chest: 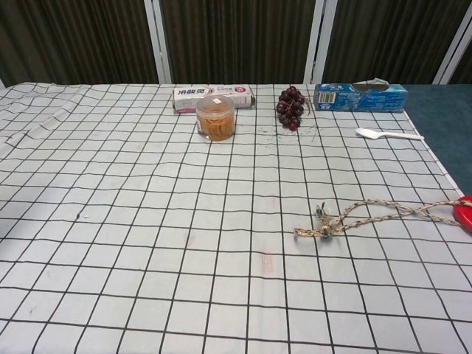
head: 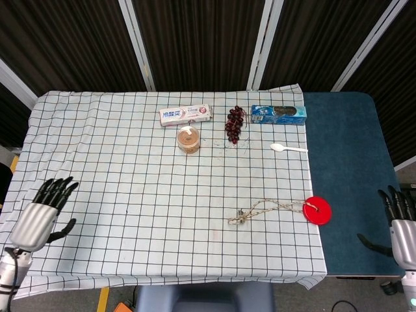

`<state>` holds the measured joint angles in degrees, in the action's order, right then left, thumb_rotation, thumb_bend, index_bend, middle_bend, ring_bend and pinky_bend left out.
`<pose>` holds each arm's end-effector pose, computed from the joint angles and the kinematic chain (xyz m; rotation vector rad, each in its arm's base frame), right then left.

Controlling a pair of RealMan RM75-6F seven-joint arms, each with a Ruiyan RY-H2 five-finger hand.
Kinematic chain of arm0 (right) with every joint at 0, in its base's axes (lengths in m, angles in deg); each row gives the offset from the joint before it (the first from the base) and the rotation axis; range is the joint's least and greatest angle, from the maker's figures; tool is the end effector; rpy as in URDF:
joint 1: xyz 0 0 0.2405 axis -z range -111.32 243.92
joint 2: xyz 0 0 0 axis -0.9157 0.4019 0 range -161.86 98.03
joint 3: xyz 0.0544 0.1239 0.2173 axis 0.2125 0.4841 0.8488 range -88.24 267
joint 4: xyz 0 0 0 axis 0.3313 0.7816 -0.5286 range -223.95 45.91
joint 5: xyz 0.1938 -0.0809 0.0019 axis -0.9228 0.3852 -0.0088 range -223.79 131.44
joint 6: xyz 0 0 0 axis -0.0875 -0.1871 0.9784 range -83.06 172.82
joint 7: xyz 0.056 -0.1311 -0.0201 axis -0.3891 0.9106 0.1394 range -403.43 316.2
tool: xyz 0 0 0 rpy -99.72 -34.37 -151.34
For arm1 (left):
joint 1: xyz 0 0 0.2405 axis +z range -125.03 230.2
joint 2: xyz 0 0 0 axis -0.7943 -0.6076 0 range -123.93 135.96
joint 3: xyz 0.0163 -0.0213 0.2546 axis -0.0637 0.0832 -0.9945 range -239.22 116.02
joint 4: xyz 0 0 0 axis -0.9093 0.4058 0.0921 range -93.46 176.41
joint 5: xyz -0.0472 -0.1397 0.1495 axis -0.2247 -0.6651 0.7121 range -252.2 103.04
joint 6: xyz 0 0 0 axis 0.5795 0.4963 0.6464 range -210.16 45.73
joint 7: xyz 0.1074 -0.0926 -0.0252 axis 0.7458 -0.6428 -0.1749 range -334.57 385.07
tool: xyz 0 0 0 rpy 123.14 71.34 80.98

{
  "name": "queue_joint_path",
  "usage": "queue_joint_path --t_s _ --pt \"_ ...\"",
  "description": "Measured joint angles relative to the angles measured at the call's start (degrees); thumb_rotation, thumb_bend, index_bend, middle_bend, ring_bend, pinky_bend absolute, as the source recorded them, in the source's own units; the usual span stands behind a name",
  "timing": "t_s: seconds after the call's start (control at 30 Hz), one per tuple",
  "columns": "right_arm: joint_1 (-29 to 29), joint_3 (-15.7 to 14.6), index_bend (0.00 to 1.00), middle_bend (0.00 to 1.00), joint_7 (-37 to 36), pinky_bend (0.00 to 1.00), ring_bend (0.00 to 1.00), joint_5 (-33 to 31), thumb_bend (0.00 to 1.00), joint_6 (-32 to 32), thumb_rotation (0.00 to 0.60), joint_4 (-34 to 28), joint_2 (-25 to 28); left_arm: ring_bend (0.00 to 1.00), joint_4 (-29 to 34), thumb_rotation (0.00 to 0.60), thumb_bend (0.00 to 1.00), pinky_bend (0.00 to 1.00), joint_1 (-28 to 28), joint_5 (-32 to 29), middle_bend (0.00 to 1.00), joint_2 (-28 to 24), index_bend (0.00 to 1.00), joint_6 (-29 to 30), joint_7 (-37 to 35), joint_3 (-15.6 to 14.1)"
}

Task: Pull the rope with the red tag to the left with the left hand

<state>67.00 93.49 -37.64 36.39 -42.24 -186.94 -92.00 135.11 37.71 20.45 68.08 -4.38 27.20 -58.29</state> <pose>-0.3170 -0.1540 0.1830 1.2823 -0.8859 0.7801 -0.2601 0.2282 0.1438 -1.7041 -0.7450 -0.9894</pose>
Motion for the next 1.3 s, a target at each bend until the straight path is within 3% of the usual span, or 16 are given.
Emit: queue_joint_path --t_s 0.37,0.63,0.93,1.3 --pt "0.6 -0.2 0.00 0.00 -2.0 0.00 0.00 -0.6 0.27 -0.1 0.539 1.3 0.7 0.00 2.8 0.600 0.38 0.00 -12.2 0.7 0.00 8.4 0.00 -13.4 4.5 2.4" --pt "1.1 0.4 0.00 0.00 -4.1 0.00 0.00 -1.9 0.27 -0.5 0.538 2.1 1.5 0.00 2.0 0.600 0.38 0.00 -21.2 -1.9 0.00 17.7 0.00 -23.0 7.6 4.9" --pt "1.6 0.7 0.00 0.00 -5.8 0.00 0.00 -3.7 0.27 -0.1 0.539 3.6 1.2 0.00 -5.1 0.600 0.38 0.00 -31.5 -7.8 0.00 29.6 0.00 -32.7 12.2 7.7" --pt "1.7 1.0 0.00 0.00 -6.0 0.00 0.00 -4.2 0.27 0.1 0.539 3.4 1.5 0.00 -15.2 0.600 0.38 0.00 -41.3 -17.1 0.00 39.1 0.00 -40.2 17.1 11.2"
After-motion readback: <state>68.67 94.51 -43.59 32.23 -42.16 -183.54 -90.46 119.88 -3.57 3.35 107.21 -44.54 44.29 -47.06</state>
